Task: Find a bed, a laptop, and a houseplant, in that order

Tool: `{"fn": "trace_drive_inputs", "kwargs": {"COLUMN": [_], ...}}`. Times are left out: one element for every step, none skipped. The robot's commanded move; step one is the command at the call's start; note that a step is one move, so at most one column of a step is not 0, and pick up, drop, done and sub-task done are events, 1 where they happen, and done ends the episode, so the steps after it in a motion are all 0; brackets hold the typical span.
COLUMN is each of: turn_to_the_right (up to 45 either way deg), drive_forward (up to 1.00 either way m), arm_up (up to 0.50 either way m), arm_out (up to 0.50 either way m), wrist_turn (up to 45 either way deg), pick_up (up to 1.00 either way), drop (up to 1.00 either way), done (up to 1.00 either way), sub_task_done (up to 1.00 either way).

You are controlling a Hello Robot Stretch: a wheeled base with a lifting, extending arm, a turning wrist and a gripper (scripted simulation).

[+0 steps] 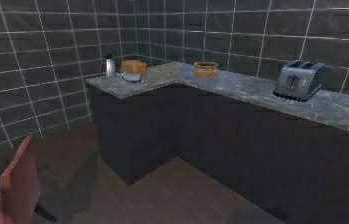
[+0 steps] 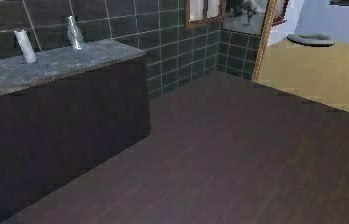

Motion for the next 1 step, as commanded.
{"fn": "trace_drive_inputs", "kwargs": {"turn_to_the_right": [-12.0], "drive_forward": [0.0], "arm_up": [0.0], "arm_out": [0.0], "wrist_turn": [0.0], "pick_up": [0.0], "drop": [0.0], "done": [0.0], "sub_task_done": [0.0]}}
